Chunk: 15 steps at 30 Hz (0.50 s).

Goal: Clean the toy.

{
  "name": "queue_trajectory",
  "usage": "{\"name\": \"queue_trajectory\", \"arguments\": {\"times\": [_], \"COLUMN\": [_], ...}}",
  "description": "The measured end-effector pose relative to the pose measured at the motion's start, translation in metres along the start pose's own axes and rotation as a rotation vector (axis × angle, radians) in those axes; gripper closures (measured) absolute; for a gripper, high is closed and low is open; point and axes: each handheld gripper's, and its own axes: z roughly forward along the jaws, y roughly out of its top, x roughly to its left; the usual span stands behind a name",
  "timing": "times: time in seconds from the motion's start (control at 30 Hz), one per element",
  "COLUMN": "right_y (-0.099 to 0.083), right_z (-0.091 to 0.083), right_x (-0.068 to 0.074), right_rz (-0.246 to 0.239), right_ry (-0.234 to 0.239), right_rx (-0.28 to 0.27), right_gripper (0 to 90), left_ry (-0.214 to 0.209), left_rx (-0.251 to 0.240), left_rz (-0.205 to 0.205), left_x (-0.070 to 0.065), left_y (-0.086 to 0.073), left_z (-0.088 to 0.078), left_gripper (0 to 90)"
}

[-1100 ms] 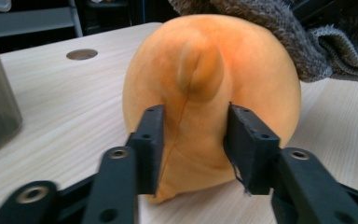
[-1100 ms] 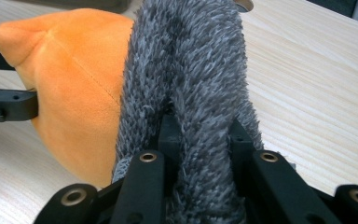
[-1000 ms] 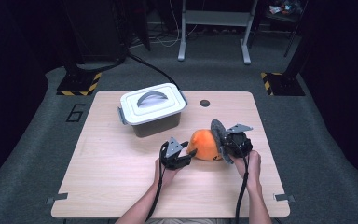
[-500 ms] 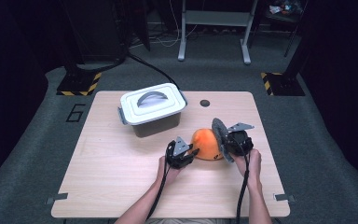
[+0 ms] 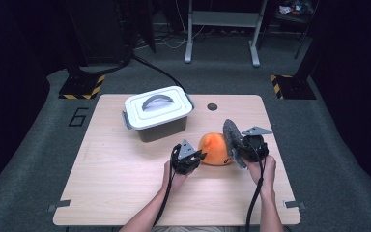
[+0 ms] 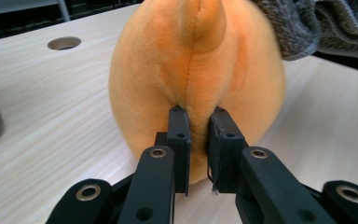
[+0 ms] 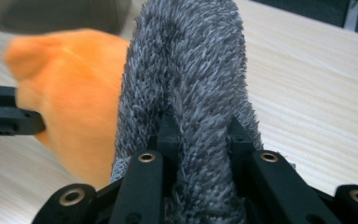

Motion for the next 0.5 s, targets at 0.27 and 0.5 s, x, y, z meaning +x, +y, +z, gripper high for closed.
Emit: {"name": "queue_trajectory", "arguments": {"times": [0.27, 0.5], "right_y": [0.013, 0.012], "right_z": [-0.016, 0.003], "right_x": [0.024, 0.035], "right_rz": [-0.059, -0.081], "right_ry": [0.076, 0.077], "right_rx": [-0.067, -0.03], "right_gripper": [72.9, 72.6], "left_ry": [-0.017, -0.008], "left_rx": [-0.013, -0.016], "left_rz": [0.001, -0.004], "left_x": [-0.006, -0.003], "left_y": [0.003, -0.004], "left_z": [-0.001, 0.001], "left_gripper": [80.2, 79.8]}}
